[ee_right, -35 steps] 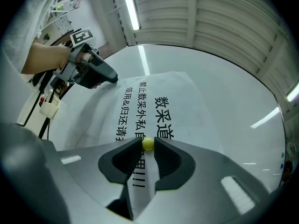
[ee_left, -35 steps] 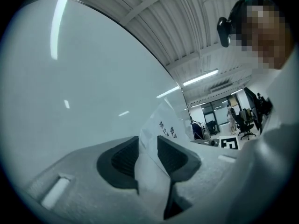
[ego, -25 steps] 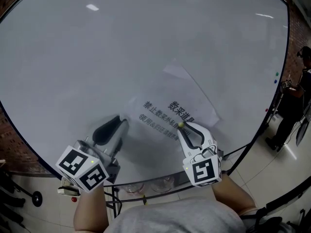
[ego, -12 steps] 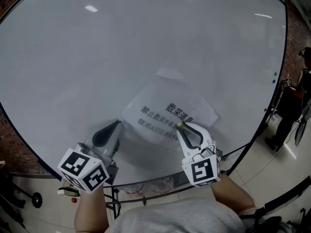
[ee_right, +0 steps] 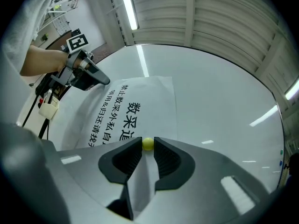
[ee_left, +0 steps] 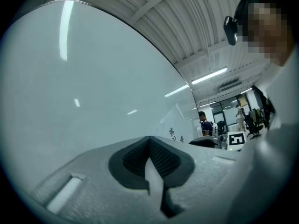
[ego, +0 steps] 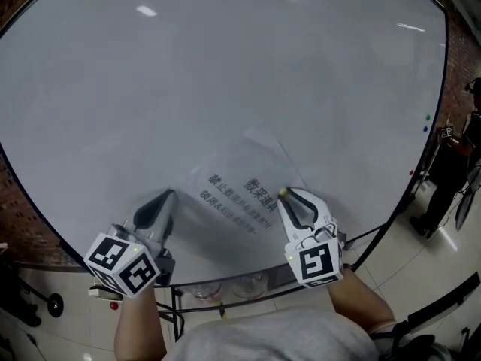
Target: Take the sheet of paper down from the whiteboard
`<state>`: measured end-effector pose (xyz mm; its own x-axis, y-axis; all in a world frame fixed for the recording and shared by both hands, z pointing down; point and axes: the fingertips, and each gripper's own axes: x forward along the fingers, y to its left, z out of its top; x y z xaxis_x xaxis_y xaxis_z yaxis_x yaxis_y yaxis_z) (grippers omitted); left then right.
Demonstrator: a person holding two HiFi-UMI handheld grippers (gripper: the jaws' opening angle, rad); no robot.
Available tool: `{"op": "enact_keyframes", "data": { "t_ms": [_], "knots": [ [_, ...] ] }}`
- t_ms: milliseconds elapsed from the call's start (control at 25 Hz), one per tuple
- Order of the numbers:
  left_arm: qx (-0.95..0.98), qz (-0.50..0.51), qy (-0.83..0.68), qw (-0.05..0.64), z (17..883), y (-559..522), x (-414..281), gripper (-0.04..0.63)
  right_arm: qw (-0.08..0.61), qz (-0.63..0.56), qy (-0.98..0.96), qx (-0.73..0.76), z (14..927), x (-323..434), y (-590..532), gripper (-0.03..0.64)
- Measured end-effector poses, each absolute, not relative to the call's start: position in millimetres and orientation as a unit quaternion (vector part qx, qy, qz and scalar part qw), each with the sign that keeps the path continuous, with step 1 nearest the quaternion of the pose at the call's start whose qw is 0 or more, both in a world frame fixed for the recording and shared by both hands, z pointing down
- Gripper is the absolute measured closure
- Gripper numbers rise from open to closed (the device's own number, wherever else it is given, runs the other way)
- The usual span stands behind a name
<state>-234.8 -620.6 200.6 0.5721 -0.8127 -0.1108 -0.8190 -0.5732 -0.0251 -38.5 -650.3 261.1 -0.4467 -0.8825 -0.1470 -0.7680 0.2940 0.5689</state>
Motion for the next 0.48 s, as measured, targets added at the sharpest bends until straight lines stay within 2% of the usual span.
{"op": "enact_keyframes", "data": {
  "t_ms": [480],
  "knots": [
    [-0.868,0.034,0.496,0.018,206,-619,-241,0.594,0.109,-0.288,-0.803,0.511,252,-13,-660,0.535]
  ]
}}
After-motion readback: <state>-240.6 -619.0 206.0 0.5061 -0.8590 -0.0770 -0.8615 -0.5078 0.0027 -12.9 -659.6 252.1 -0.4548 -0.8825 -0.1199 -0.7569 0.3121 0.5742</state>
